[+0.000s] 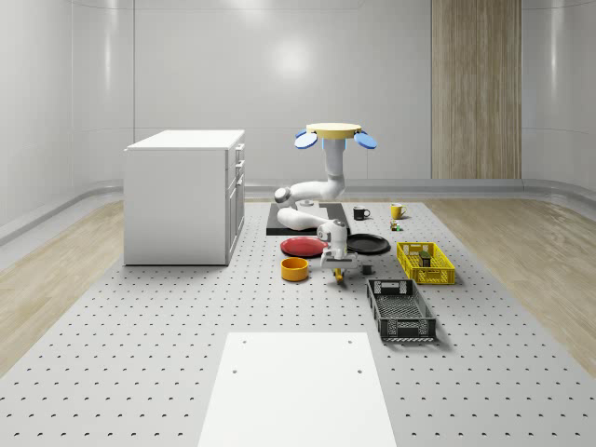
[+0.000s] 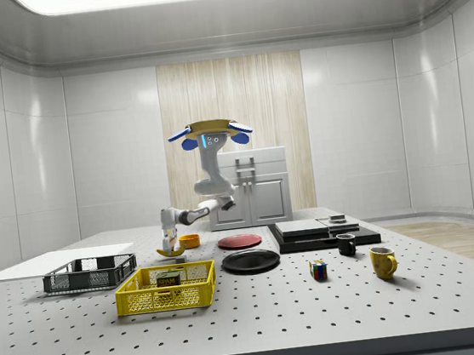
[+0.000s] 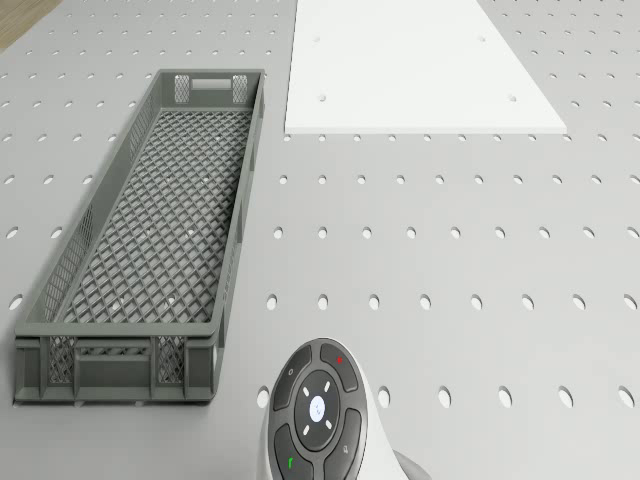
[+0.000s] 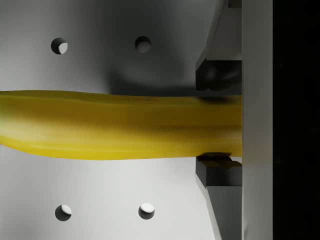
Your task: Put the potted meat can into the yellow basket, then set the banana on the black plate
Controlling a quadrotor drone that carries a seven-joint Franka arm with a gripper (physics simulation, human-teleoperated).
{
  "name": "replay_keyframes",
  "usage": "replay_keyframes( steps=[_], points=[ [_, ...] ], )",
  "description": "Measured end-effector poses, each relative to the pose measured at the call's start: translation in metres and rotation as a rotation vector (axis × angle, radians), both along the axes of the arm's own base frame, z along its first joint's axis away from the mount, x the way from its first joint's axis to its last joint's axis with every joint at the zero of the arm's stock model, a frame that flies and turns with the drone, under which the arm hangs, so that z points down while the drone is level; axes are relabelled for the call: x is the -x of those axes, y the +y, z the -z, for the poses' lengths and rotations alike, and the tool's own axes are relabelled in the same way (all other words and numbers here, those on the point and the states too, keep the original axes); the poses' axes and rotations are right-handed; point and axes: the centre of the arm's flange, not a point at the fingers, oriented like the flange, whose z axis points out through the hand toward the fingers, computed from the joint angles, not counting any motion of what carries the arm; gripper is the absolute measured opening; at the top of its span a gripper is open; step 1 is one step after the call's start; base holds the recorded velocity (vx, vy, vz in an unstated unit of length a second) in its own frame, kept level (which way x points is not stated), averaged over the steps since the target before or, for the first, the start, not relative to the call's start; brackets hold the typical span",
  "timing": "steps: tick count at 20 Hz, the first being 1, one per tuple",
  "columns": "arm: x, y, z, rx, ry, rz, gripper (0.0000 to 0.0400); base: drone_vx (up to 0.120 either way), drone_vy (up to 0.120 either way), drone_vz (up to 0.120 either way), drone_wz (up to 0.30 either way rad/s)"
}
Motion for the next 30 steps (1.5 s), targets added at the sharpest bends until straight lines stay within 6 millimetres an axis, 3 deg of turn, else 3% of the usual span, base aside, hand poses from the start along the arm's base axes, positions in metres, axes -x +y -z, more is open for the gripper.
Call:
replay_keyframes(
  steps=[6,10,30],
  points=[
    [0.000,0.000,0.015,0.001,0.000,0.012,0.0187,0.000,0.000,0.120,0.000],
    [0.000,0.000,0.019,0.001,0.000,0.018,0.0187,-0.050,0.120,0.100,0.000],
    [0.000,0.000,0.022,0.001,0.000,0.024,0.0187,-0.120,0.120,0.000,0.000]
  ],
)
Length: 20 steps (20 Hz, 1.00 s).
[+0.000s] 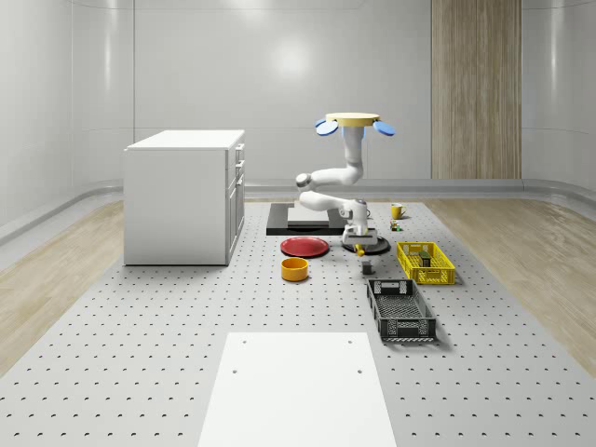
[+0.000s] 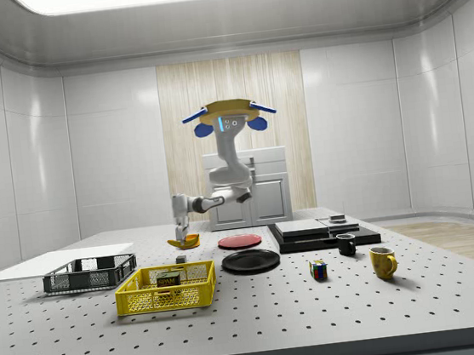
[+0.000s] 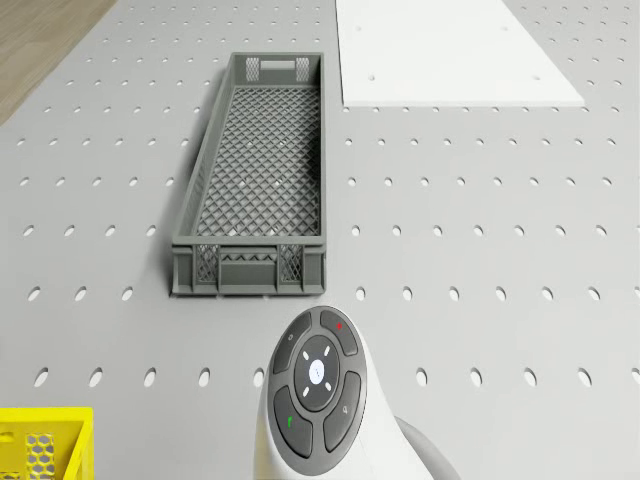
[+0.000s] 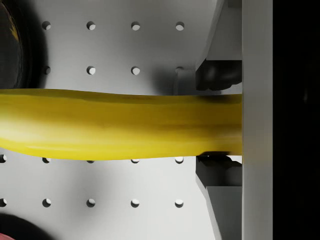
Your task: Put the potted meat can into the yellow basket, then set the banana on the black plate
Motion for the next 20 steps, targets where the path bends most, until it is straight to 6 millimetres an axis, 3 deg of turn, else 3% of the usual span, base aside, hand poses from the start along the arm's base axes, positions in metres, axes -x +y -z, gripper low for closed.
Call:
replay_keyframes(
  steps=[11,20],
  points=[
    [0.0000,0.0000,0.0000,0.000,0.000,0.000,0.0187,-0.120,0.120,0.000,0.000],
    [0.0000,0.0000,0.0000,0.000,0.000,0.000,0.0187,-0.120,0.009,0.000,0.000]
  ],
)
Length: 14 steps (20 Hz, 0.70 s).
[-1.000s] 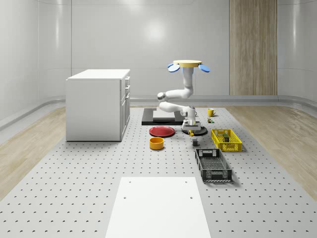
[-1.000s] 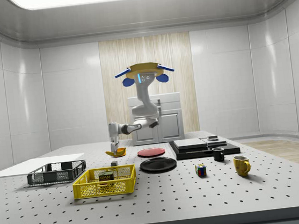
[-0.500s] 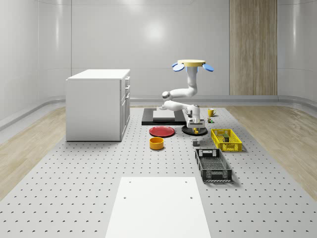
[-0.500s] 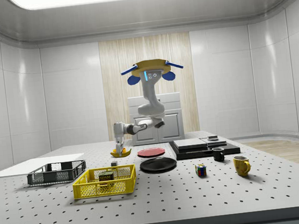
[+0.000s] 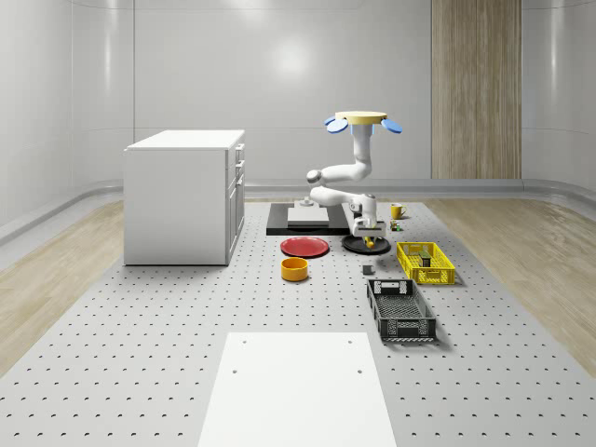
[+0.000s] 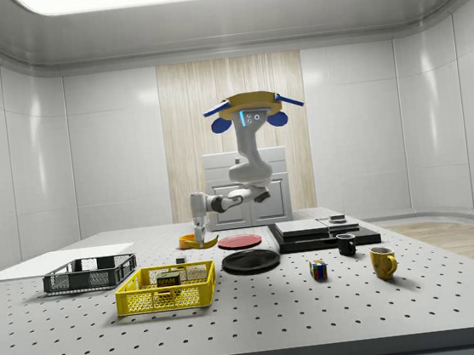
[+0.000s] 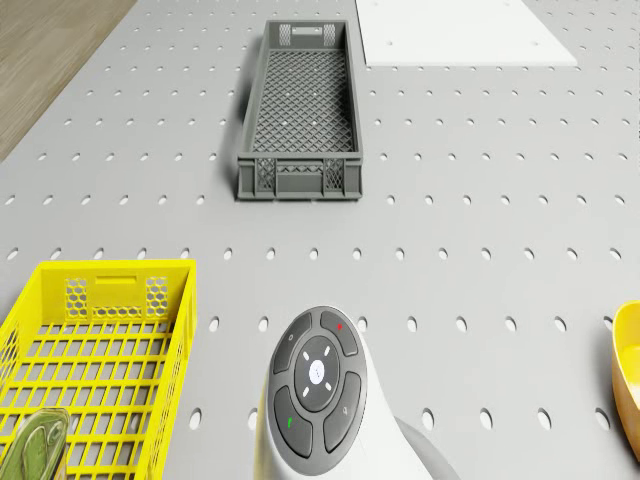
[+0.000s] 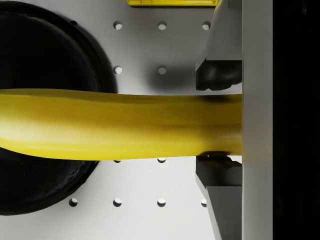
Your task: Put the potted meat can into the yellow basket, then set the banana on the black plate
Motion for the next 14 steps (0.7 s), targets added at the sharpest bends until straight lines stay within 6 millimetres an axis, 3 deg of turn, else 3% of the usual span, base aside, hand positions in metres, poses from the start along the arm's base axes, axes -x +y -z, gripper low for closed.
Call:
replay_keyframes(
  steps=[4,14],
  points=[
    [0.0000,0.0000,0.0000,0.000,0.000,0.000,0.0187,-0.120,0.120,0.000,0.000],
    [0.0000,0.0000,0.0000,0.000,0.000,0.000,0.0187,-0.120,0.000,0.000,0.000]
  ],
)
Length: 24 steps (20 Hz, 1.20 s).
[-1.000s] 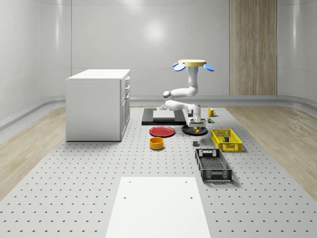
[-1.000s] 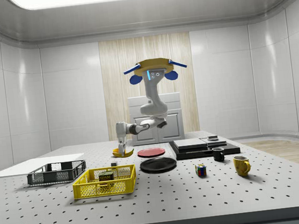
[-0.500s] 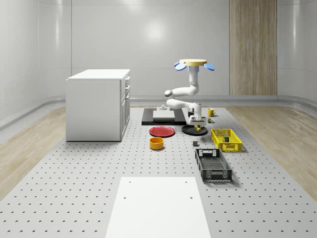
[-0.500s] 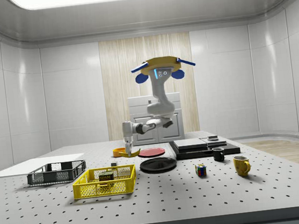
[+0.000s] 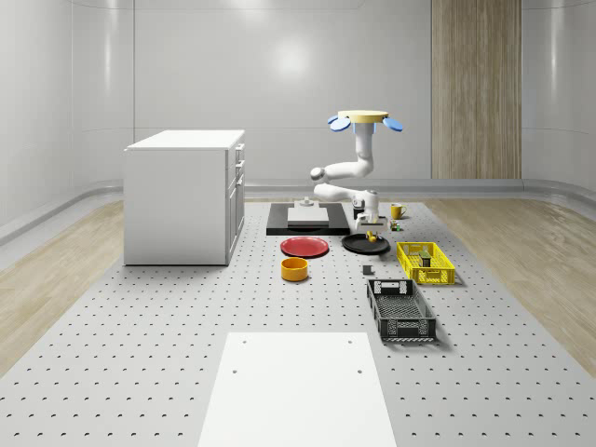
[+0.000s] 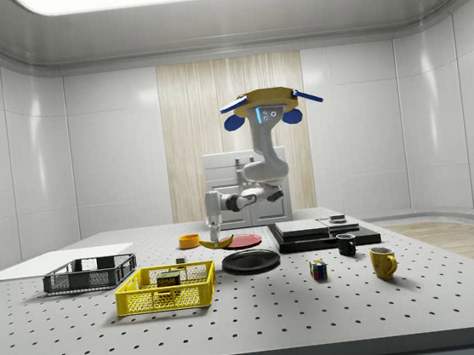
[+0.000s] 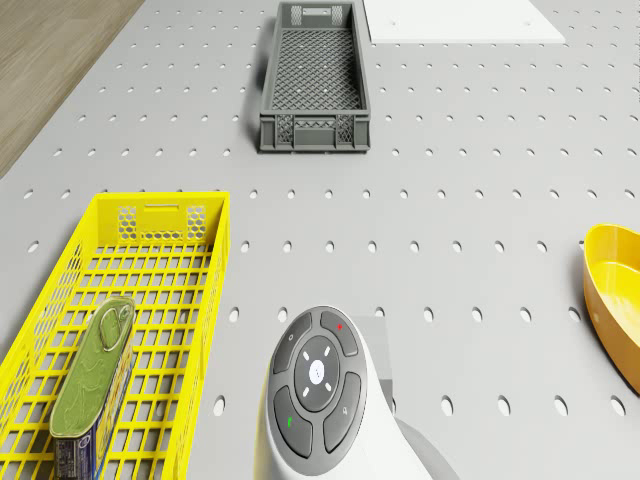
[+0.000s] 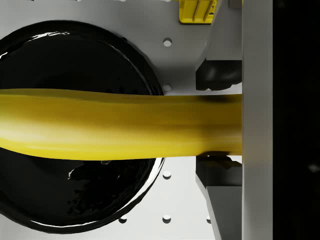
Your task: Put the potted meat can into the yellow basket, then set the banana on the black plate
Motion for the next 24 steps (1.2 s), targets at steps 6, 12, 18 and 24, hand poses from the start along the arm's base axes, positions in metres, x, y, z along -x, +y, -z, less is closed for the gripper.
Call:
replay_keyframes(
  steps=[6,12,18,24],
  points=[
    [0.0000,0.0000,0.0000,0.000,0.000,0.000,0.0187,-0.120,-0.047,0.000,0.000],
    [0.0000,0.0000,0.0000,0.000,0.000,0.000,0.0187,-0.120,0.027,0.000,0.000],
    [0.0000,0.0000,0.0000,0.000,0.000,0.000,0.0187,-0.120,0.000,0.000,0.000],
    [0.0000,0.0000,0.0000,0.000,0.000,0.000,0.0187,-0.120,0.000,0.000,0.000]
  ],
)
